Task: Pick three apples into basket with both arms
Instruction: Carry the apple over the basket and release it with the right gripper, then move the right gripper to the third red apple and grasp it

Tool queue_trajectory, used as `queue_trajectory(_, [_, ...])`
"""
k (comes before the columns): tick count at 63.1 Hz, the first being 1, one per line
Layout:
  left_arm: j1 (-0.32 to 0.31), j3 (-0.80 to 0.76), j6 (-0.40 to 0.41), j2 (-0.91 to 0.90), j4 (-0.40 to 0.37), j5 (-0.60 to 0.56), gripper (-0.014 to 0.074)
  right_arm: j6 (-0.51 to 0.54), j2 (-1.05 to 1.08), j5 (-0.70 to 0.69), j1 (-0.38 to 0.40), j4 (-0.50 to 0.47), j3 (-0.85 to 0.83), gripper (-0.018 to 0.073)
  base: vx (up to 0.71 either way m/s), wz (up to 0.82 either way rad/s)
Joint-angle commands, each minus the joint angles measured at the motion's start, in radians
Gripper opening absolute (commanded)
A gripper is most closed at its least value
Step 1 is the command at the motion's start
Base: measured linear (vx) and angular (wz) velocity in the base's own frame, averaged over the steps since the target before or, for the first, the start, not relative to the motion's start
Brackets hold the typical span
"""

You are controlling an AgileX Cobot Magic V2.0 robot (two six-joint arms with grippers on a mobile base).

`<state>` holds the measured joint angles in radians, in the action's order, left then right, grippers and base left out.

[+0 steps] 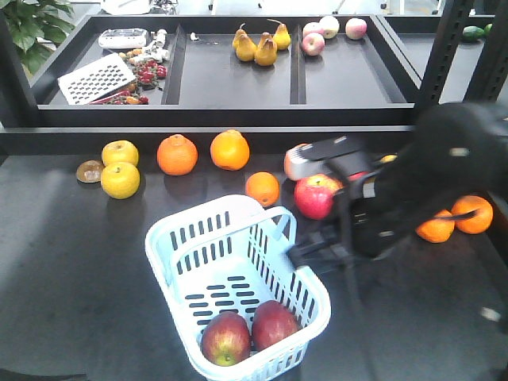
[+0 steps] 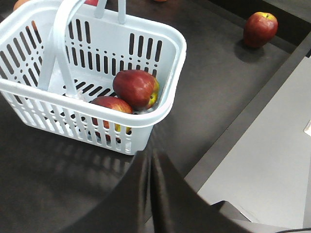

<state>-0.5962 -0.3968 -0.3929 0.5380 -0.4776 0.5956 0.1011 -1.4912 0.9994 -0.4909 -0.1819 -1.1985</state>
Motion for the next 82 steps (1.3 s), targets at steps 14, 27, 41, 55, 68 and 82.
queue_trajectory(14, [0.001,-0.024,0.005,0.003,-0.024,-0.058,-0.0006,-0.313,0.134,0.094,0.067,0.471,0.018,-0.0008,0.00,0.00])
queue_trajectory(27, [0.001,-0.024,0.005,0.003,-0.024,-0.056,-0.0006,-0.310,0.140,0.026,0.321,0.466,0.176,-0.0008,0.00,0.00])
queue_trajectory(41, [0.001,-0.024,0.005,0.003,-0.025,-0.055,-0.0006,-0.286,0.140,0.008,0.606,0.446,0.237,0.0055,0.00,0.00])
queue_trajectory(55, [0.001,-0.024,0.005,0.003,-0.025,-0.055,-0.0006,-0.208,0.140,0.013,0.778,0.352,0.237,0.0410,0.00,0.00])
queue_trajectory(68, [0.001,-0.024,0.005,0.003,-0.025,-0.054,-0.0006,-0.181,0.118,0.008,0.875,0.364,0.237,0.0688,0.00,0.00])
queue_trajectory(82, [0.001,-0.024,0.005,0.003,-0.025,-0.054,-0.0006,-0.155,0.031,0.004,0.902,0.361,0.237,0.0699,0.00,0.00])
